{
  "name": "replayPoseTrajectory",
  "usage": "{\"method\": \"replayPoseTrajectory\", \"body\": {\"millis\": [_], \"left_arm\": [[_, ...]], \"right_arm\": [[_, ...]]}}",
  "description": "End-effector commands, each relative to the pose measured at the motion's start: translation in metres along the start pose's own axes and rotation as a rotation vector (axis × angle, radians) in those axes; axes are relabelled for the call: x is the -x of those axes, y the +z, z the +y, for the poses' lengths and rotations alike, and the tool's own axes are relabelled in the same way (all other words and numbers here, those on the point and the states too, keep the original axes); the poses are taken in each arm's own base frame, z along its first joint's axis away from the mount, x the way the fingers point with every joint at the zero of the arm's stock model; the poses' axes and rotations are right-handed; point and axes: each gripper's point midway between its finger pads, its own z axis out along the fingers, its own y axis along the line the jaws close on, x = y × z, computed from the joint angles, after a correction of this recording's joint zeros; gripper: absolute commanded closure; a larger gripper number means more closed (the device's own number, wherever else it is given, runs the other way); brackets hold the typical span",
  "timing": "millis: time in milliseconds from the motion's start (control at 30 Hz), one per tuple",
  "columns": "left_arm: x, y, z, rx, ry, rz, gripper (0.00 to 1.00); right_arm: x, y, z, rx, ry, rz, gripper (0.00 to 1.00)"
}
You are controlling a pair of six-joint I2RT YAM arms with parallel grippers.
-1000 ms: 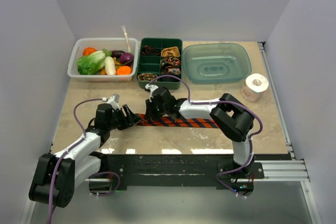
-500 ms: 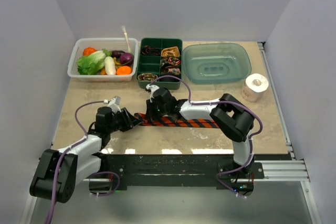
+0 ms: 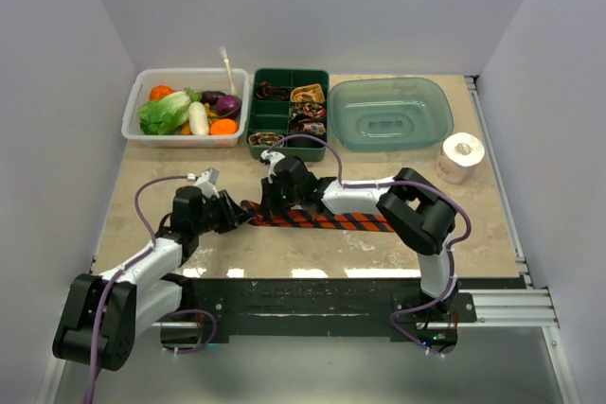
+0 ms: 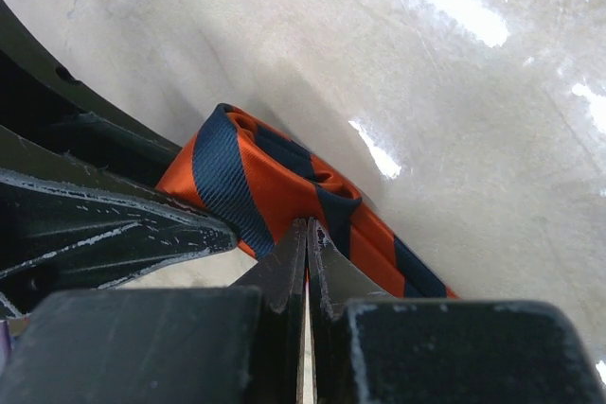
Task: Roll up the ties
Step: Roll the tie at the center of the board.
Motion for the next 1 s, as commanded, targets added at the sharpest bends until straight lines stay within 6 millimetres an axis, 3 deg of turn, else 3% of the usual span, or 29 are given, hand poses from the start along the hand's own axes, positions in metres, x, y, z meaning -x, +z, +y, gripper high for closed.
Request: {"method": "replayPoseTrajectory", "body": {"millis": [0, 33, 233, 300, 700, 967], "left_arm": [[0.04, -0.004, -0.014, 0.019, 0.11, -0.086, 0.92], [0.05, -0.005, -0.015, 0.039, 0.122, -0.106, 0.92], [0.061, -0.009, -0.012, 0.133, 0.161, -0.114, 0.97], [0.053, -0.01, -0.006, 0.183, 0.165, -0.08, 0.98], [0.056, -0.014, 0.0, 0.359, 0.235, -0.083, 1.0], [0.05, -0.012, -0.004, 0.37, 0.262, -0.051, 1.0]], "right_arm": [[0.001, 0.01, 0.01, 0.042, -0.019, 0.026, 1.0], [0.003, 0.01, 0.013, 0.049, -0.017, 0.024, 1.0], [0.011, 0.011, 0.017, 0.059, -0.006, 0.004, 1.0], [0.017, 0.006, 0.021, 0.059, -0.006, -0.014, 1.0], [0.03, -0.008, 0.025, 0.039, -0.01, -0.044, 1.0], [0.028, -0.001, 0.023, 0.037, -0.001, -0.04, 1.0]]}}
